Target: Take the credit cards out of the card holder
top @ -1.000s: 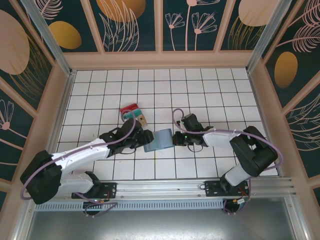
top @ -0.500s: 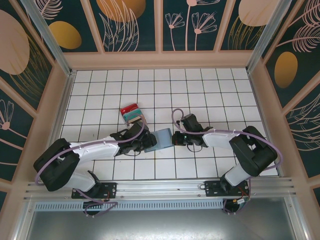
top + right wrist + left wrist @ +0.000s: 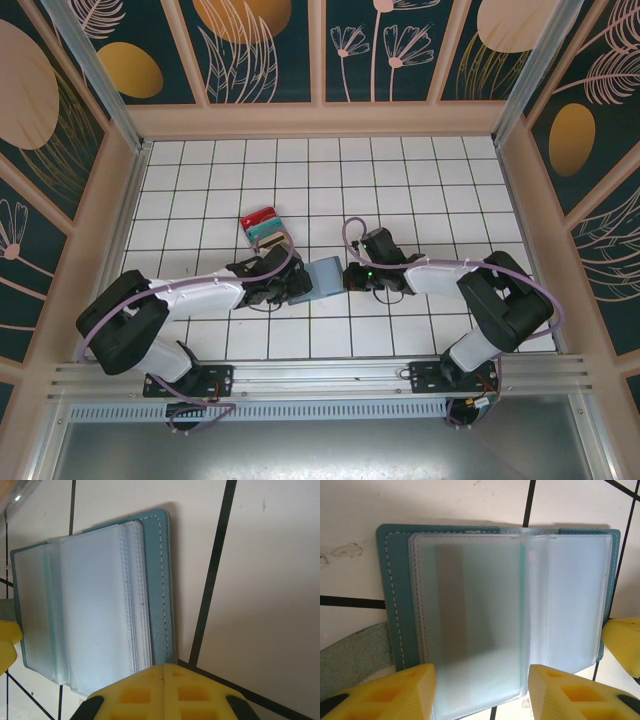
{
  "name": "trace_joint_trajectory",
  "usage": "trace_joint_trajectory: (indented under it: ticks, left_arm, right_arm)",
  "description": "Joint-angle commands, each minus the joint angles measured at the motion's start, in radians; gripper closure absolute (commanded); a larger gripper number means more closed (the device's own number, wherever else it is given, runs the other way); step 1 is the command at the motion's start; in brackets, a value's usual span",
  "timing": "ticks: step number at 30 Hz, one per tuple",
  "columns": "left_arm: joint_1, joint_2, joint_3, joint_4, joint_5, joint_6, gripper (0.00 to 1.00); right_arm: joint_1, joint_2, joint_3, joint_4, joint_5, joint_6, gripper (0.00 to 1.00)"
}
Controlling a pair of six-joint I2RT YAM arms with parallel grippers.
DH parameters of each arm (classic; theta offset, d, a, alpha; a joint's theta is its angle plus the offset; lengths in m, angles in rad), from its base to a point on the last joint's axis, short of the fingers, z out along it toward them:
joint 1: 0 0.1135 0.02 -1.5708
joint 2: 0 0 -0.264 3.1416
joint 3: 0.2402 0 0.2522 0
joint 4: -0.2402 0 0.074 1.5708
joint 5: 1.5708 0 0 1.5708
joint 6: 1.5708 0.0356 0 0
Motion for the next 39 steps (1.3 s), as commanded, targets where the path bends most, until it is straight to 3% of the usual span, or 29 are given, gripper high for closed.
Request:
trace_joint_trajectory:
  ticks: [1, 7, 13, 23, 39]
  left_arm:
    - [-0.004, 0.032, 0.026, -0.036, -0.001, 0.006, 0.47]
    - [-0.005, 0.051, 0.041, -0.053, -0.007, 0.013, 0.46]
    - [-0.009, 0.065, 0.023, 0.077, 0.079, 0.020, 0.45]
    - [-0.009, -0.028, 0.022, -0.036, -0.049, -0.001, 0.44]
    - [-0.010, 0.023, 0.025, -0.088, -0.036, -0.003, 0.44]
  right_arm:
    - [0.011, 0.032, -0.005, -0.012, 0.012, 0.012, 1.00]
    - [0.011, 0.035, -0.004, -0.011, 0.009, 0.011, 1.00]
    - [0.011, 0.038, 0.004, -0.011, 0.004, 0.010, 1.00]
    - [0.012, 0.041, 0.005, -0.010, 0.001, 0.010, 1.00]
    - [0.014, 0.051, 0.011, -0.008, -0.004, 0.013, 1.00]
